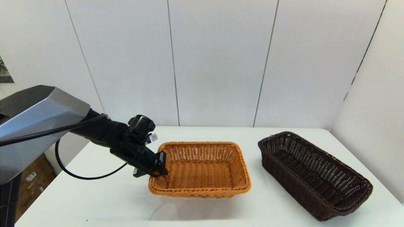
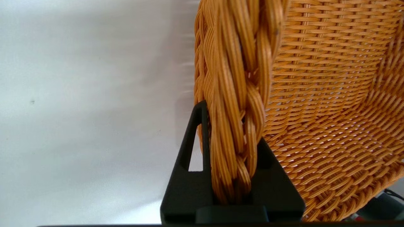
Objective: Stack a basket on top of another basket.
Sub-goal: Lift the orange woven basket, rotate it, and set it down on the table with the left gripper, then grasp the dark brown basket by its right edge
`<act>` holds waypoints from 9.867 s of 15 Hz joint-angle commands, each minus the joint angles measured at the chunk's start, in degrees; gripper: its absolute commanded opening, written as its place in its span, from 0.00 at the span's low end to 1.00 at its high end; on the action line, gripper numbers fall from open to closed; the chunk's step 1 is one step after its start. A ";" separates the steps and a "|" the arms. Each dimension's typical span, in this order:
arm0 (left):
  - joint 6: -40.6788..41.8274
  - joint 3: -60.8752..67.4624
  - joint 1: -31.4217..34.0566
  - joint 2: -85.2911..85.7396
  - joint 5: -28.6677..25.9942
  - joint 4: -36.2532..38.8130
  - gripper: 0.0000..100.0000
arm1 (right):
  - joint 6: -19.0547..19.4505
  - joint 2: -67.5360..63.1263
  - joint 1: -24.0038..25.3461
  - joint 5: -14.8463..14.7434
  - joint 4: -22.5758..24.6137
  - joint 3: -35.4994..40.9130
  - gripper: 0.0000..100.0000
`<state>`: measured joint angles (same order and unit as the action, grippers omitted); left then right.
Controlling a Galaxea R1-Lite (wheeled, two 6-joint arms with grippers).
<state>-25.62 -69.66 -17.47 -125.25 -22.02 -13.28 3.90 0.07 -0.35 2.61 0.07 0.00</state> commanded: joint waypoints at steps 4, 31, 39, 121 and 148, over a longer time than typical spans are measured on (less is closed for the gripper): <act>-0.65 -1.89 -0.46 -0.53 -0.13 -2.72 0.00 | 0.05 -0.07 0.00 0.03 0.01 0.00 1.00; -0.65 -3.03 -2.66 -1.84 3.56 -4.57 0.00 | 0.05 -0.07 0.00 0.03 0.01 0.00 1.00; -0.83 -2.94 -2.66 -1.84 3.65 -4.65 0.00 | 0.05 -0.07 0.00 0.03 0.01 0.00 1.00; 29.23 69.74 18.00 125.33 20.35 12.84 1.00 | 0.05 -0.07 0.00 0.03 0.01 0.00 1.00; 29.23 69.74 18.00 125.33 20.43 12.84 1.00 | 1.90 -32.94 0.00 4.25 -5.87 -22.68 1.00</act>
<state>3.58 0.00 0.52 0.07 -1.60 -0.44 5.36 -18.87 -0.29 4.92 -5.92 -15.10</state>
